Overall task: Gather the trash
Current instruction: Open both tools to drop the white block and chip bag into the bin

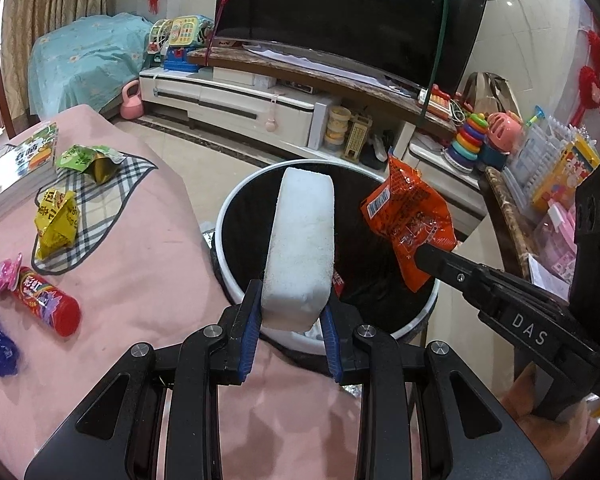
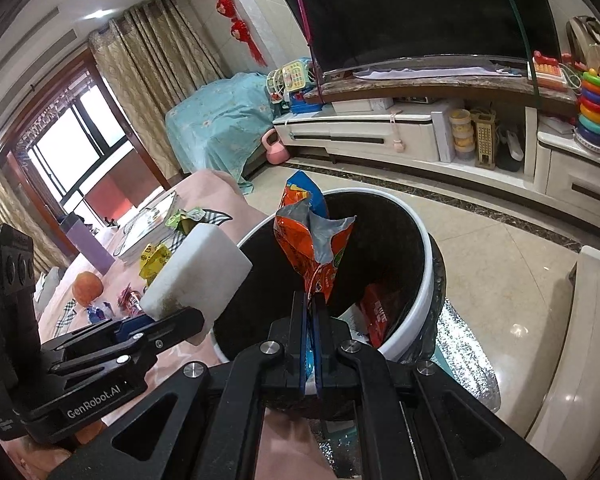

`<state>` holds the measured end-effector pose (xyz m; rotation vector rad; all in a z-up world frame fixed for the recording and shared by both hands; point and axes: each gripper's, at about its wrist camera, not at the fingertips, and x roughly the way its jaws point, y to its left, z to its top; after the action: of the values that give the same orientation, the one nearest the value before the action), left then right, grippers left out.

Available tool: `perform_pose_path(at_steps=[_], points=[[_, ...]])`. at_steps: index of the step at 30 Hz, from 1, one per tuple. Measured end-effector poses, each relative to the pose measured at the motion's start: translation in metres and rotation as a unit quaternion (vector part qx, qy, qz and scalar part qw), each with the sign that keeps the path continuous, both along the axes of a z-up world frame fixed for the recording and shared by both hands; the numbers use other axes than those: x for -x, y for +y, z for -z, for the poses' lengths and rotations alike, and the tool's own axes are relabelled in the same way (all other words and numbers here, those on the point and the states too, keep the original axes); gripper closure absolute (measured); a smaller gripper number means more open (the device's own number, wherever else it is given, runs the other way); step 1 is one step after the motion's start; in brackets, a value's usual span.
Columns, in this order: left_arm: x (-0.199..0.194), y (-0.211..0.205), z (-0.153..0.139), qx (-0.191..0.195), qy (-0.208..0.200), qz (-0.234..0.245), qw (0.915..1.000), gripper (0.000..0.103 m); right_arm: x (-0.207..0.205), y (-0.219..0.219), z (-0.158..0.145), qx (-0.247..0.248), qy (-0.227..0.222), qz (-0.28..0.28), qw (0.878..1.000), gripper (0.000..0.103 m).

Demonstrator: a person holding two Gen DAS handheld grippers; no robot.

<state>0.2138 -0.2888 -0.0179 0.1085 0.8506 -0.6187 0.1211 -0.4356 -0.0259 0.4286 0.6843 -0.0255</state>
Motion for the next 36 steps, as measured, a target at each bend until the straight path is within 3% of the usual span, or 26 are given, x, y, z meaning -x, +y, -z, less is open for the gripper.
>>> perform_pose_path(at_steps=[12, 14, 17, 18, 21, 26, 31, 36], points=[[-0.007, -0.009, 0.008, -0.009, 0.012, 0.000, 0.9999, 0.074, -0.010, -0.008, 0.004, -0.007, 0.010, 0.002, 1.000, 0.099], [-0.006, -0.010, 0.008, -0.009, 0.013, 0.003, 0.9999, 0.067, -0.010, -0.009, 0.004, -0.007, 0.011, 0.004, 1.000, 0.095], [-0.003, -0.007, 0.006, -0.010, 0.005, -0.001, 0.9999, 0.043, -0.011, -0.012, 0.006, -0.012, 0.010, 0.005, 1.000, 0.093], [-0.001, -0.005, 0.005, -0.007, 0.001, -0.004, 1.0000, 0.037, -0.012, -0.013, 0.006, -0.013, 0.010, 0.006, 1.000, 0.088], [0.001, 0.004, 0.005, -0.005, 0.003, -0.011, 0.9999, 0.037, -0.008, -0.011, 0.006, -0.015, 0.004, 0.007, 1.000, 0.069], [0.004, 0.026, 0.010, 0.003, 0.019, -0.034, 0.9992, 0.037, -0.001, -0.007, 0.006, -0.019, -0.002, 0.004, 1.000, 0.059], [0.010, 0.055, 0.018, 0.011, 0.036, -0.062, 0.9974, 0.036, 0.007, 0.003, 0.005, -0.026, -0.013, -0.003, 1.000, 0.029], [0.020, 0.089, 0.025, 0.019, 0.050, -0.094, 0.9942, 0.036, 0.011, 0.022, 0.005, -0.027, -0.015, -0.016, 0.999, 0.019]])
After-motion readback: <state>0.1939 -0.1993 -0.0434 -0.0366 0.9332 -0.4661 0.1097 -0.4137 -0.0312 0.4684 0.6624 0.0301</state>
